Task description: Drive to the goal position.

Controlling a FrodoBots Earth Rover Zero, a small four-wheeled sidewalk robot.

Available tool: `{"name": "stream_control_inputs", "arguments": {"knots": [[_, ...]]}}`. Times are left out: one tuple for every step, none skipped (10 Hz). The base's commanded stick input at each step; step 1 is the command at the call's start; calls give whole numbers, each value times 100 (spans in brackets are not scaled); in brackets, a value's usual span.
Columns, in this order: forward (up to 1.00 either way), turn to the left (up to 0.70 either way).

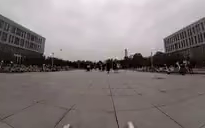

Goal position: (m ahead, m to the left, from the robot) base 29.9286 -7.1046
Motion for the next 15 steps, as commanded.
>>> {"name": "stream_control_inputs", "arguments": {"knots": [[70, 0], [70, 0], [70, 0], [70, 0], [70, 0], [70, 0], [70, 0], [70, 0], [70, 0], [70, 3], [70, 8], [70, 13], [70, 14], [70, 14], [70, 13]]}}
